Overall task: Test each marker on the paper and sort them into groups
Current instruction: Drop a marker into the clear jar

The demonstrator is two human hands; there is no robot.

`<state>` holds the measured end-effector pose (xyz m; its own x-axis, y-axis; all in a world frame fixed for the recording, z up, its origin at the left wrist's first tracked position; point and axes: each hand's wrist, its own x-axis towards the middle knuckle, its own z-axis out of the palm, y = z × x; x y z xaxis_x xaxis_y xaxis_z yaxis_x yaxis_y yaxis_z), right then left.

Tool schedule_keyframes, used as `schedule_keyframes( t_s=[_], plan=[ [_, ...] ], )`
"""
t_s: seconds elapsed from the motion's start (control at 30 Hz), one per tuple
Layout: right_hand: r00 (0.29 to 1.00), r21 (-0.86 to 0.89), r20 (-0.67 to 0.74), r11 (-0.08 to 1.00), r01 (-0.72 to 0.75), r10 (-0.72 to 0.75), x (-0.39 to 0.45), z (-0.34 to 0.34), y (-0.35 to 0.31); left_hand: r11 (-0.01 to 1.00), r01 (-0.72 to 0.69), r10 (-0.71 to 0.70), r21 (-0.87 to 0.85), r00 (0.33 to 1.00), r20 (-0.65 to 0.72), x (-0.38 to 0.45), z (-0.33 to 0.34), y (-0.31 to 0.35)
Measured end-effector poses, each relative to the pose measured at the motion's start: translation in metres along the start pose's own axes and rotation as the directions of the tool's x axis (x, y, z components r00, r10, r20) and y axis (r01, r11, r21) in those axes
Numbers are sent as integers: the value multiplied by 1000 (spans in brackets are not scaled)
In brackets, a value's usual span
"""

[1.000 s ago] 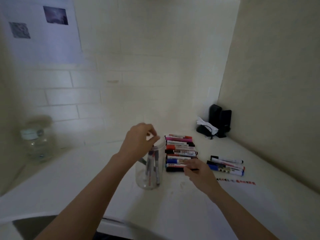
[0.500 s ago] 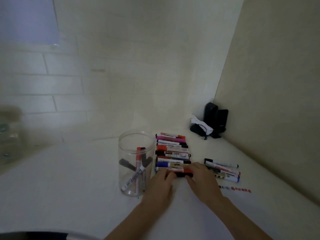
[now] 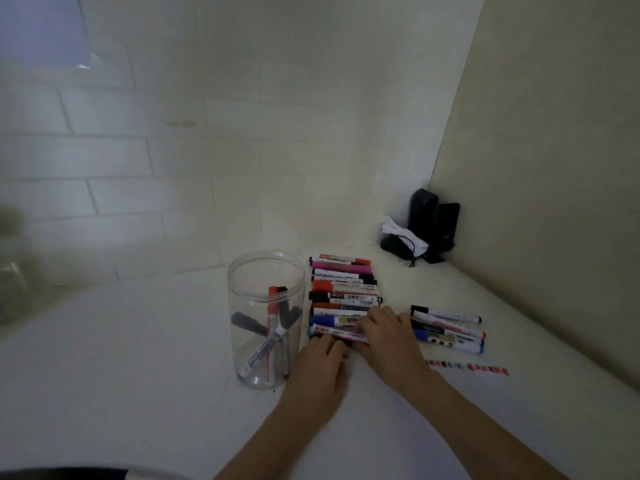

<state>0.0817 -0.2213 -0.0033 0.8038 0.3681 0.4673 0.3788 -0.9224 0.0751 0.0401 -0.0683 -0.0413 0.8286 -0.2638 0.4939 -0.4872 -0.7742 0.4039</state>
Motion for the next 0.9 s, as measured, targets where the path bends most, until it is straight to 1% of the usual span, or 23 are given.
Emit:
schedule_keyframes(
  t_s=[0.07, 0.1, 0.13, 0.17, 0.2, 0.23, 0.27, 0.3, 0.33, 0.37, 0.4, 0.47, 0.5, 0.53, 0.57, 0.67, 0.77, 0.83, 0.9],
  plan=[
    [999, 93, -39, 996, -16, 20, -1, -13, 0, 1000, 14, -14, 6, 1000, 24, -1, -3, 2],
    [995, 202, -79, 978, -51, 68, -3, -25, 0, 1000, 28, -29, 12, 999, 36, -1, -6, 4],
    [983, 357, -100, 928, -110, 155, -5, -39, 1, 999, 42, -42, 6, 999, 35, -1, -7, 5],
    [960, 539, -80, 822, -186, 270, -9, -52, 3, 998, 55, -55, -11, 998, 31, -1, -9, 6],
    [925, 698, -15, 666, -263, 380, -15, -63, 6, 997, 74, -73, -31, 997, 33, 0, -12, 8],
    [887, 805, 82, 494, -328, 455, -22, -72, 11, 994, 95, -93, -55, 995, 34, 0, -14, 11],
    [846, 849, 207, 340, -406, 492, -31, -77, 18, 990, 112, -109, -88, 993, 43, 1, -17, 16],
    [796, 848, 337, 205, -489, 503, -42, -81, 24, 984, 120, -114, -132, 992, 53, 2, -20, 22],
    [750, 826, 441, 105, -554, 493, -52, -83, 29, 978, 120, -109, -174, 992, 70, 2, -21, 29],
    [721, 807, 514, 22, -590, 466, -62, -84, 32, 975, 105, -89, -196, 992, 86, 3, -20, 37],
    [707, 799, 557, -48, -599, 436, -69, -84, 33, 979, 65, -47, -194, 995, 93, 5, -19, 46],
    [700, 796, 596, -177, -579, 393, -79, -86, 31, 984, -51, 69, -172, 993, 99, 10, -15, 64],
    [701, 796, 601, -207, -569, 385, -82, -87, 28, 981, -106, 123, -164, 988, 96, 11, -13, 72],
    [705, 800, 595, -198, -567, 385, -84, -88, 26, 975, -151, 167, -164, 982, 88, 13, -11, 77],
    [718, 809, 579, -167, -563, 386, -86, -90, 24, 970, -171, 188, -170, 978, 93, 13, -9, 82],
    [767, 851, 509, -96, -516, 391, -89, -97, 19, 969, -117, 151, -218, 978, 147, 12, -12, 88],
    [797, 874, 455, -28, -485, 397, -91, -103, 18, 966, -87, 139, -245, 969, 204, 12, -16, 92],
    [822, 887, 436, -21, -462, 366, -93, -107, 17, 949, -68, 145, -308, 961, 234, 11, -23, 96],
    [849, 901, 414, -14, -434, 329, -96, -110, 17, 932, -78, 166, -355, 961, 222, 9, -28, 98]
  ],
)
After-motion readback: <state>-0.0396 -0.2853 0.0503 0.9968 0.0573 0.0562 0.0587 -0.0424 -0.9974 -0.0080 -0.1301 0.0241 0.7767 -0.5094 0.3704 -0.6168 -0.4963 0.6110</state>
